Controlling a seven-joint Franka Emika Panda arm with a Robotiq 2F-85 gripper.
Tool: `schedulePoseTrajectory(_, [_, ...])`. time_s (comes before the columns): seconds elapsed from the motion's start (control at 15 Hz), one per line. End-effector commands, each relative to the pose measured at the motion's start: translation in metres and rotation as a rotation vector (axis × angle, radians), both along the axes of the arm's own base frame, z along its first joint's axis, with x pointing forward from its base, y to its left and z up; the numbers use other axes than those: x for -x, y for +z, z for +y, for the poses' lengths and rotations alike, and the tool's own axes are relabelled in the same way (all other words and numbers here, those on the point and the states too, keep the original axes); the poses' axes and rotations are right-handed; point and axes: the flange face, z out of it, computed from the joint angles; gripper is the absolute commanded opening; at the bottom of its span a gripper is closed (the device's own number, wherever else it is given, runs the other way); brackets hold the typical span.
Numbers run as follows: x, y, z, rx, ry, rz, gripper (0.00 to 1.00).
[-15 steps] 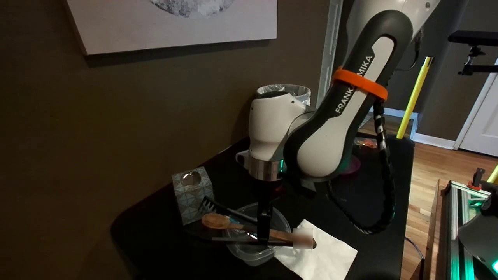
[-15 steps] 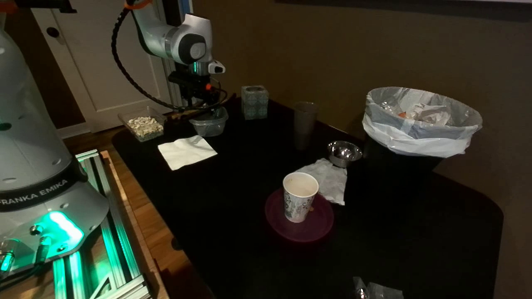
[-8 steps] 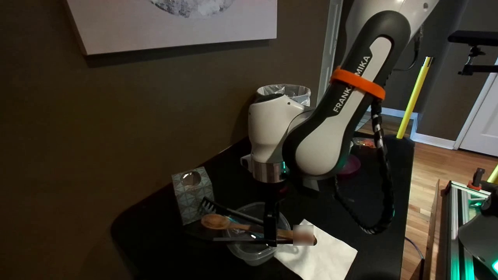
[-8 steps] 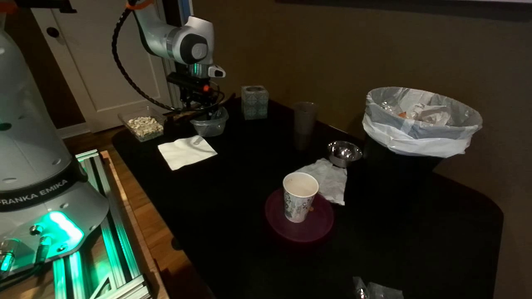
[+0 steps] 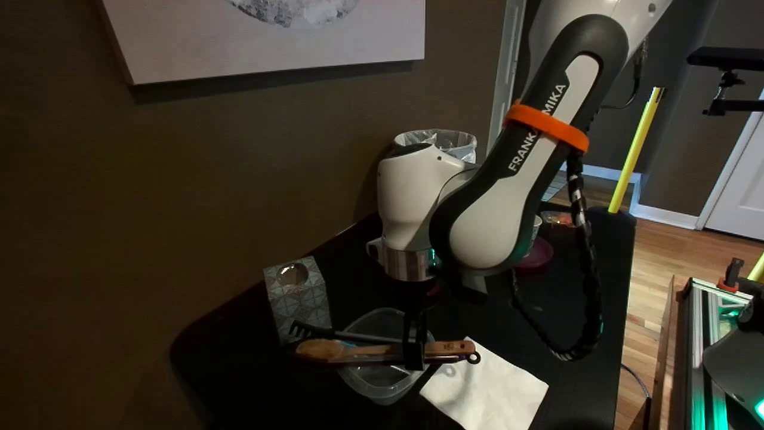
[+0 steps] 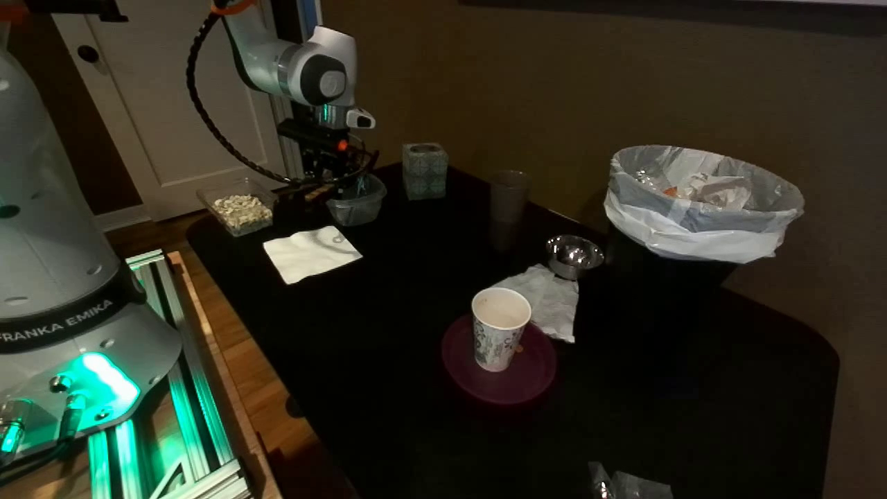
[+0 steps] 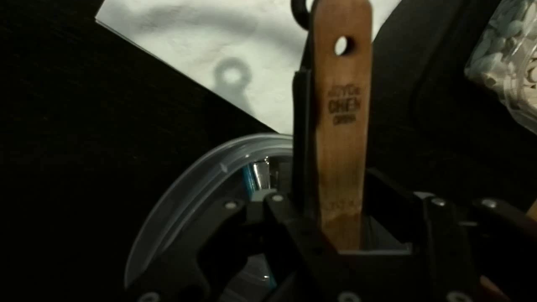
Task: Put the wooden spoon and tongs on top of the tissue box.
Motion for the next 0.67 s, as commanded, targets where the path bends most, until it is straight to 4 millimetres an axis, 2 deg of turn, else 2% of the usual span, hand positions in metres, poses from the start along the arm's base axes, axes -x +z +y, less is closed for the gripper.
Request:
schedulePoseTrajectory(0.0, [-0.001, 0.001, 0.003, -0.001, -0.007, 0.022, 0.18])
schedulePoseTrajectory(0.2, [-0.002, 0.011, 0.004, -0.020, -0.009, 0.019, 0.16])
schedulePoseTrajectory(0.6, [-0.007, 0.047, 0.008, -0.107, -0.002, -0.006, 0.16])
